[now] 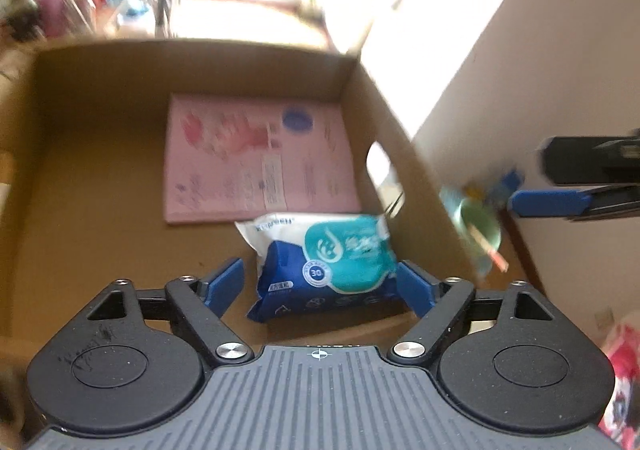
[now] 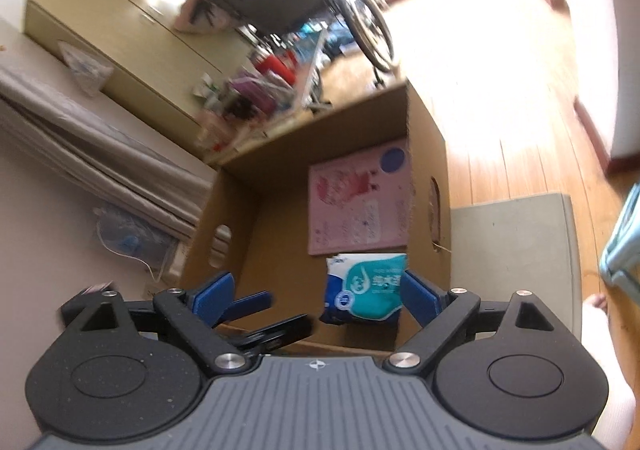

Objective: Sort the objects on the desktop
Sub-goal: 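Lower the wipes pack into the box and open both grippers, then withdraw both grippers from the box toward the gold round jar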

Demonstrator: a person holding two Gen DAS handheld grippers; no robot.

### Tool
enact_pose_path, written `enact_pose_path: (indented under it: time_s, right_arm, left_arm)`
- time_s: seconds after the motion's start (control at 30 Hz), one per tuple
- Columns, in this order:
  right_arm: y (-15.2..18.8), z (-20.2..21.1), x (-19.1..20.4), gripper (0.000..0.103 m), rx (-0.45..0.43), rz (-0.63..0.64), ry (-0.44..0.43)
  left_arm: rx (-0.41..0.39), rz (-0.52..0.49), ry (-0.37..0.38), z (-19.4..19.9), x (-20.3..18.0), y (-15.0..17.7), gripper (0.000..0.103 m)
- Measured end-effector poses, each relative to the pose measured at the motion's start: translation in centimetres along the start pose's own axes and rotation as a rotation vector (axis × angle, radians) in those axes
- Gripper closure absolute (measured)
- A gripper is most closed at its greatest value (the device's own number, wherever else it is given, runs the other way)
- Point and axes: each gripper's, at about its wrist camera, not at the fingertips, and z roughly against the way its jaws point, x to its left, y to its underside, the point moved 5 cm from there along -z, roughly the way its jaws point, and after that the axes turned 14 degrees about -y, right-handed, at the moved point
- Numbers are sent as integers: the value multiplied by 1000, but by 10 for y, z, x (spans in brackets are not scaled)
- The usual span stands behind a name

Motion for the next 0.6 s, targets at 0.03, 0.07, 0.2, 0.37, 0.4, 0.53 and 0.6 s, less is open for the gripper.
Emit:
enact_pose_path:
  time_s: [0.03,0.07,0.2,0.37,0.4,0.53,0.6]
  right_arm:
    - [3,5,5,8,-10,17,-2]
    - [6,8,10,8,-18,35,-2]
    - [22,9,32,5,-11,124,10]
    - [50,-13,64,0,49,241,29]
    - [57,-18,70,0,61,256,27]
    - [81,-43,90,0,115,293,6]
    - [92,-56,96,0,146,300,-12]
  left_arm:
    - [-43,12,-10,17,3,5,14]
    - [-84,28,-22,35,7,13,10]
    - [-173,78,-95,85,28,45,6]
    - [-195,128,-191,122,57,90,5]
    - [-196,140,-206,126,62,96,4]
    - [-207,168,-269,134,73,121,4]
    - [-212,161,-290,136,74,132,4]
